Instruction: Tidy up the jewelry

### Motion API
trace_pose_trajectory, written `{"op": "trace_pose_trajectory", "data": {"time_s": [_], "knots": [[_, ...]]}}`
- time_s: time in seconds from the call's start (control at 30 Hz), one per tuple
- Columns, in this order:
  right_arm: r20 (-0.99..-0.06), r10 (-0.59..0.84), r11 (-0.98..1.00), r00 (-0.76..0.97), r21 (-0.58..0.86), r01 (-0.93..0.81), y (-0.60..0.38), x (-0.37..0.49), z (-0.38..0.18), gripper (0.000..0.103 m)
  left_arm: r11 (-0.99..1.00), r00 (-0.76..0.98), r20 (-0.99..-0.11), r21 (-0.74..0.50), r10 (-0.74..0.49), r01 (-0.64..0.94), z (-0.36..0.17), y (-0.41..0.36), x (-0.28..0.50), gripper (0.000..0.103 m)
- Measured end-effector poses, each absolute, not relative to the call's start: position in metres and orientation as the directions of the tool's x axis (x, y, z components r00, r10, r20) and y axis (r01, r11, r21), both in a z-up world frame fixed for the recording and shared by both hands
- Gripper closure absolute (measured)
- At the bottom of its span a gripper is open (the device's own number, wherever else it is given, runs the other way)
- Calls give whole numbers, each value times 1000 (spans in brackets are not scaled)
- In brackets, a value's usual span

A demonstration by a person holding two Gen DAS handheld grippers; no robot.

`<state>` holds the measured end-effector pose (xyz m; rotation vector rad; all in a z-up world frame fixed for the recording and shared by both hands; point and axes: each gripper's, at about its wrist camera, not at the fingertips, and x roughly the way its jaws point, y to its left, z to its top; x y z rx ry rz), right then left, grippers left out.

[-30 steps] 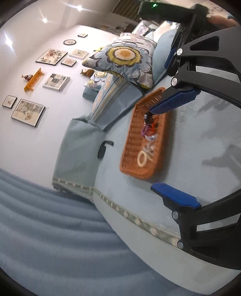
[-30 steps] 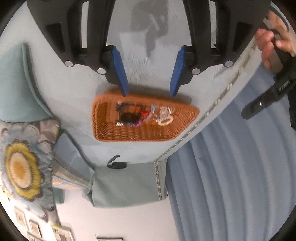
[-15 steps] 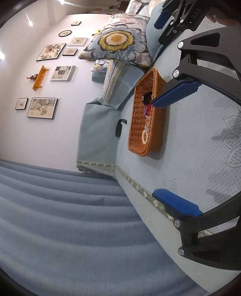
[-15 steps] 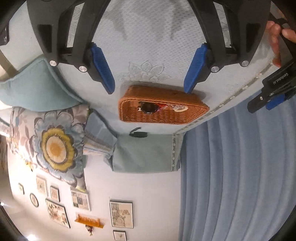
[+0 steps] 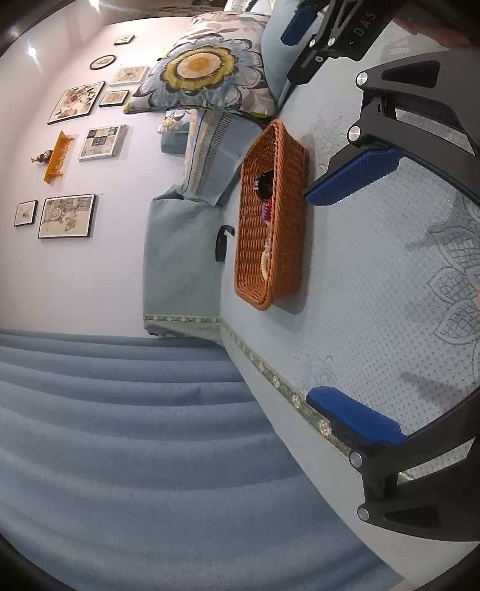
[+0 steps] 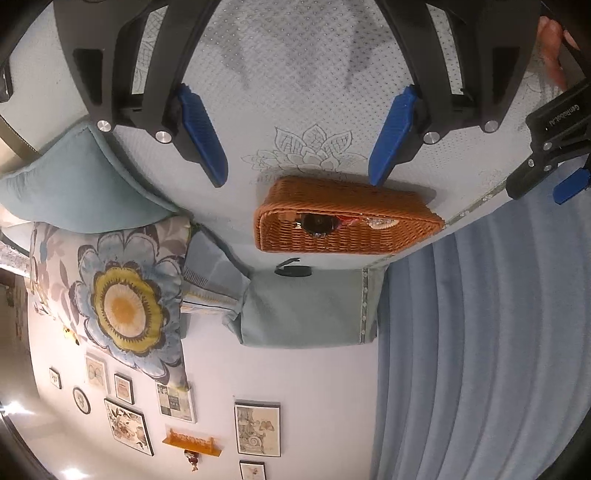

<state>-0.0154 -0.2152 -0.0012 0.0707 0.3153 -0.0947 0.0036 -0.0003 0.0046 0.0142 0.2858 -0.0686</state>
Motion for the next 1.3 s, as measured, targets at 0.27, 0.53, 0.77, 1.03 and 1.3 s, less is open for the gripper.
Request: {"op": "trace_pose_trajectory", "data": {"time_s": [0.27, 0.53, 0.77, 1.03, 1.3], "knots": [[-304, -84, 995, 949, 20, 95, -207, -18, -2, 24, 997, 945, -319, -44, -73, 62, 3, 10, 12, 8], [-316, -86, 995, 945, 22, 98, -207, -15, -2, 23, 997, 938, -338, -53, -74, 60, 2, 11, 17, 8], [-305, -86, 996, 948, -9, 87, -200, -17, -1, 18, 997, 937, -342, -52, -68, 53, 2, 10, 18, 8], [-308, -84, 996, 948, -7, 86, -199, -18, -1, 18, 998, 938, -340, -45, -66, 54, 2, 8, 17, 8], [-304, -88, 996, 949, -14, 87, -199, -17, -2, 15, 998, 938, -341, -45, -66, 54, 2, 8, 18, 8]]}}
